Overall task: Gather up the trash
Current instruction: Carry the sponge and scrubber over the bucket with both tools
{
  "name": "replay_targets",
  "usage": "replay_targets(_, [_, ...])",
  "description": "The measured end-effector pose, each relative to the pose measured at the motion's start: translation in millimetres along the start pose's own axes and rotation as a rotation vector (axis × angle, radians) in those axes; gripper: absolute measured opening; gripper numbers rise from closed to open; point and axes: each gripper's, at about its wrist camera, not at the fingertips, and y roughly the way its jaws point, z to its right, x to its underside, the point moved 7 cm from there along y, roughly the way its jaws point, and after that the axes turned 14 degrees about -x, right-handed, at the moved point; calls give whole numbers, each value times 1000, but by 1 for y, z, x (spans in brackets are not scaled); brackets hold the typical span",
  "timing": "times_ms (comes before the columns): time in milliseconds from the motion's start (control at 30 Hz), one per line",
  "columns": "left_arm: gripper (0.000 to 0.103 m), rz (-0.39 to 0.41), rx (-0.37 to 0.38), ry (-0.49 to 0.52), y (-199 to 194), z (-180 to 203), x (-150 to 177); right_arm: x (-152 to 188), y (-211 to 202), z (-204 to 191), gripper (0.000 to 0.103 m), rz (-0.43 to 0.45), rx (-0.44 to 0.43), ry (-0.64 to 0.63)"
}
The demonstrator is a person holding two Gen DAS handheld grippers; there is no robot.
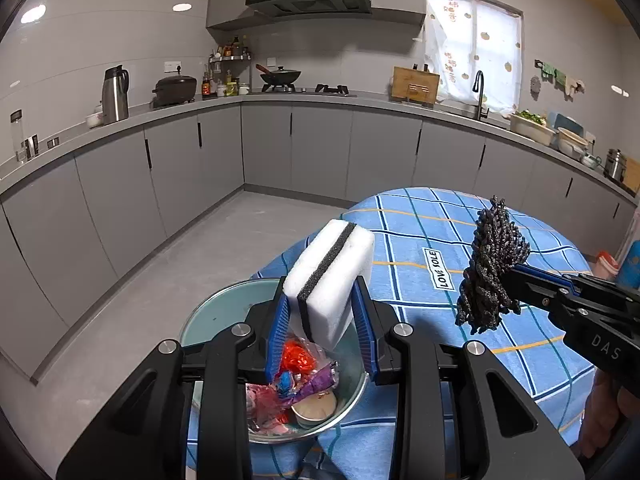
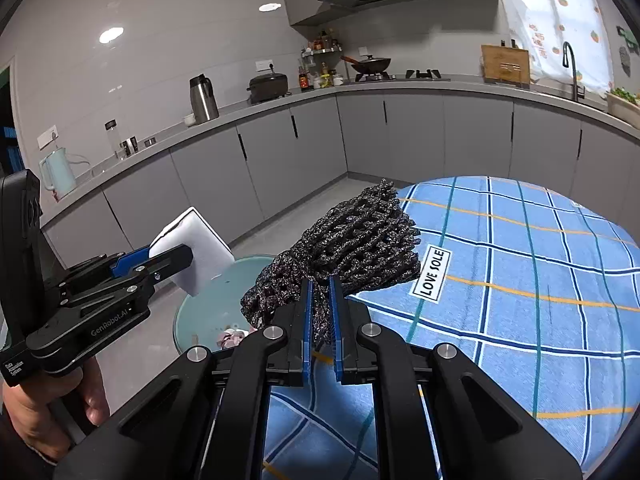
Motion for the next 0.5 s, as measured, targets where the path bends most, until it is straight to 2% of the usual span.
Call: replay_targets(500, [31,-4,-43,-33,4,-27,1,-11,19,-19,9,-11,-47,-35])
